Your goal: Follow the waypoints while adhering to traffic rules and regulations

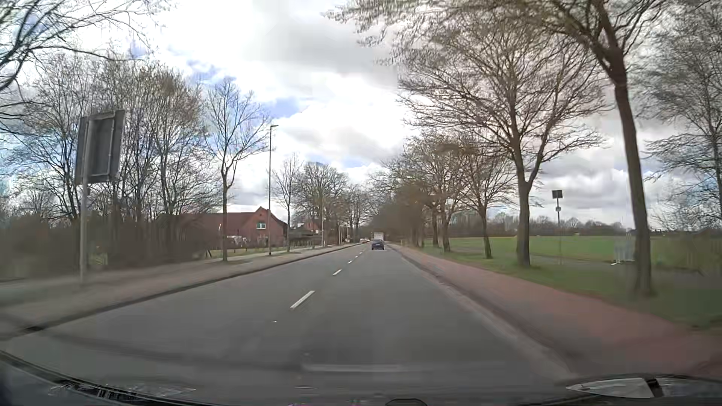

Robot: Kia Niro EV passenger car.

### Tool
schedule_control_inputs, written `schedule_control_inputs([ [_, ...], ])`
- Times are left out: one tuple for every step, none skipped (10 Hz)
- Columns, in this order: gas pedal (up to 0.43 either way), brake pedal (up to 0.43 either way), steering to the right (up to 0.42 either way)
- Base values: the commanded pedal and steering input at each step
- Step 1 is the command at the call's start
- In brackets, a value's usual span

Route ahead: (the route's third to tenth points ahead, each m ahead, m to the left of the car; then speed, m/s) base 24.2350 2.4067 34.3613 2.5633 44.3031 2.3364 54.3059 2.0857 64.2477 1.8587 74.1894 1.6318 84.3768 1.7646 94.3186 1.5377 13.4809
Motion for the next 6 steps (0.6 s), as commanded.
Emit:
schedule_control_inputs([
  [0.248,0.0,-0.002],
  [0.24,0.0,-0.002],
  [0.24,0.0,-0.002],
  [0.24,0.0,-0.002],
  [0.228,0.0,0.0],
  [0.228,0.0,0.003],
])
